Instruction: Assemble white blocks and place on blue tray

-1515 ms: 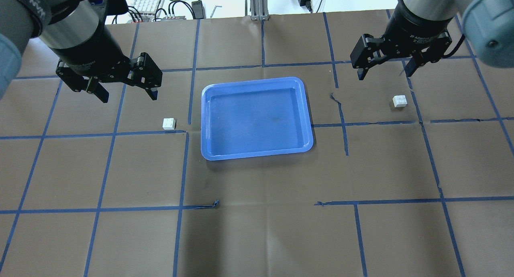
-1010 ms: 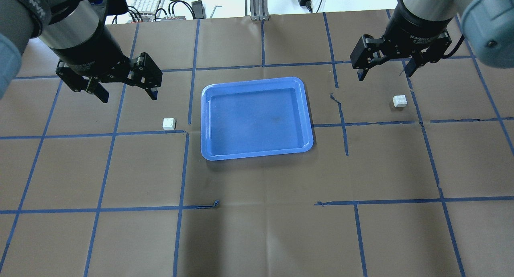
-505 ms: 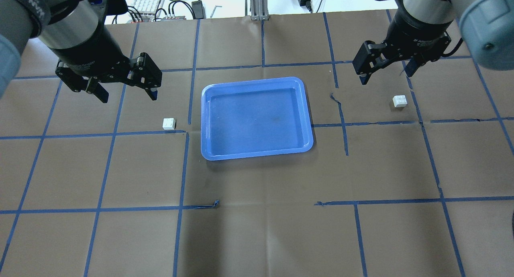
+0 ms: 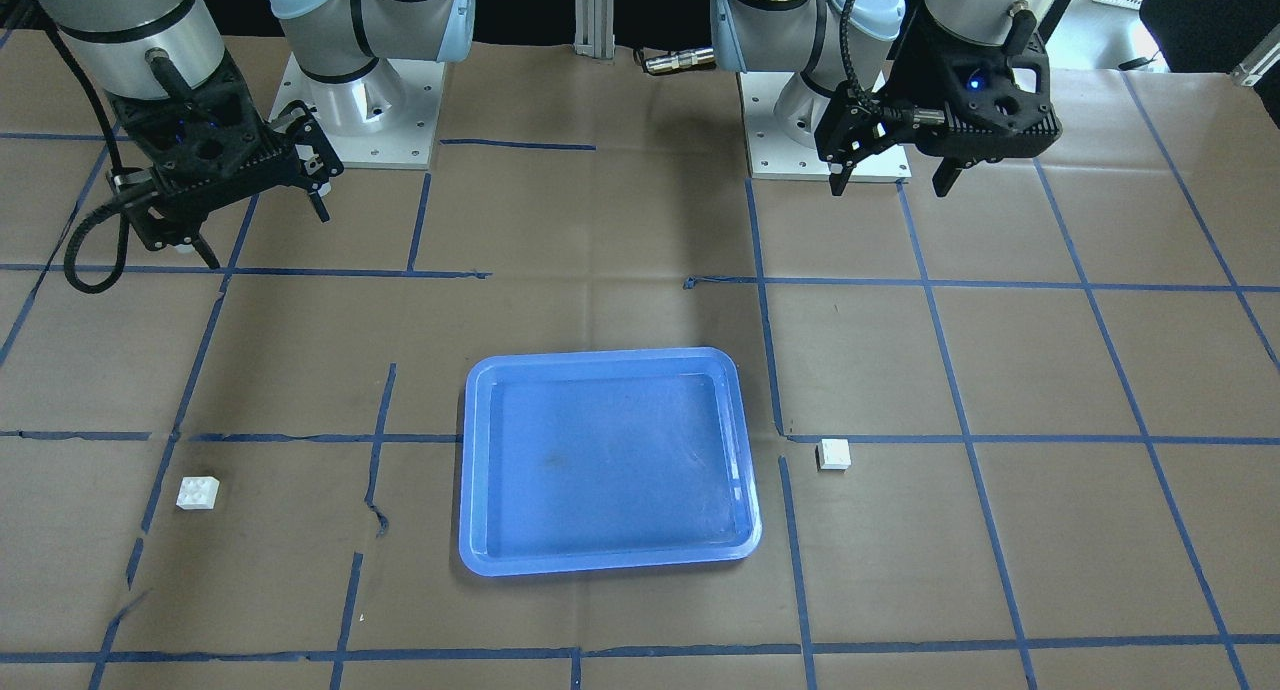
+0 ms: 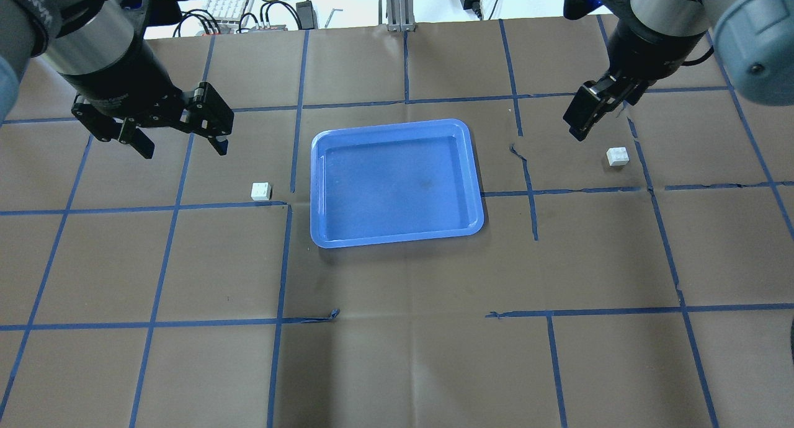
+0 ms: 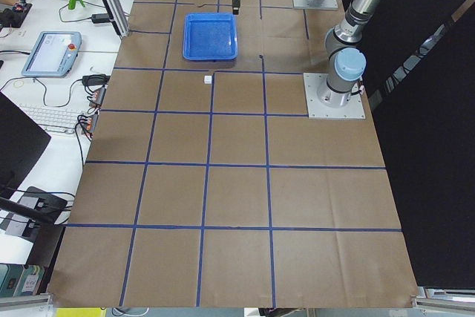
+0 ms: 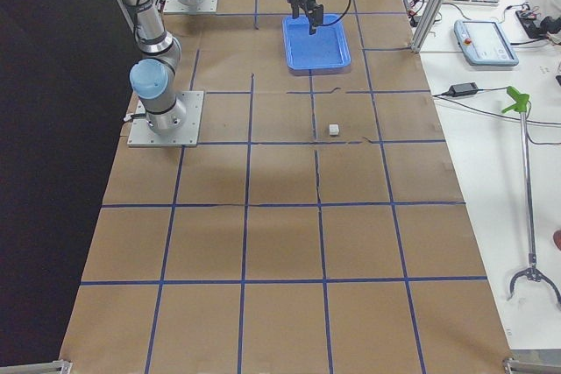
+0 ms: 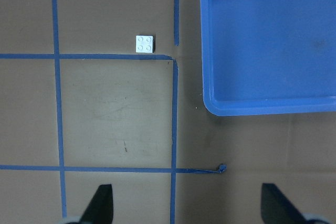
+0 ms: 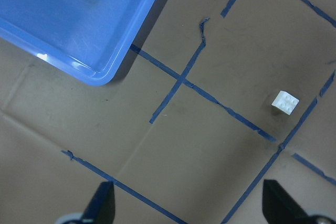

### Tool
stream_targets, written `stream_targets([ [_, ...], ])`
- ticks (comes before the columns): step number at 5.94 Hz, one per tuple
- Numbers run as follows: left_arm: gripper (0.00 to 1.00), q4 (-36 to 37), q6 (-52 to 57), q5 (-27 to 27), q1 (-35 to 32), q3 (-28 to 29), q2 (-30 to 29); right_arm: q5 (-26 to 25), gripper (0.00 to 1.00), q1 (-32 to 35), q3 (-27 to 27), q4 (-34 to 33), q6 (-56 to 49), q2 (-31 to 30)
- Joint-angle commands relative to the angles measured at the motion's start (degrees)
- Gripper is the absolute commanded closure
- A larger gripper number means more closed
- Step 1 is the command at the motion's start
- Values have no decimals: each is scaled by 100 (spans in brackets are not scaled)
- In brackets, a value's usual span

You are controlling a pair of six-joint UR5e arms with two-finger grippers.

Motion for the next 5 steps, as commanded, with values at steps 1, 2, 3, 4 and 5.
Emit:
stream_targets([
  [1,0,977,178,2,110,-198,-576,90,0,-594,-8,-12,-3004,196],
  [2,0,1491,161,11,119,-286,-1024,108,0,-972,-8,-125,-4614,284],
  [3,0,1505,161,11,223,-356,-1516,334,0,-1306,-17,-335,-5883,389],
  [4,0,1548,161,11,320,-357,-1860,754,0,-1745,-17,-502,-6896,556],
  [5,0,1575,135,2,460,-357,-2177,1237,0,-2071,-17,-495,-7106,758],
])
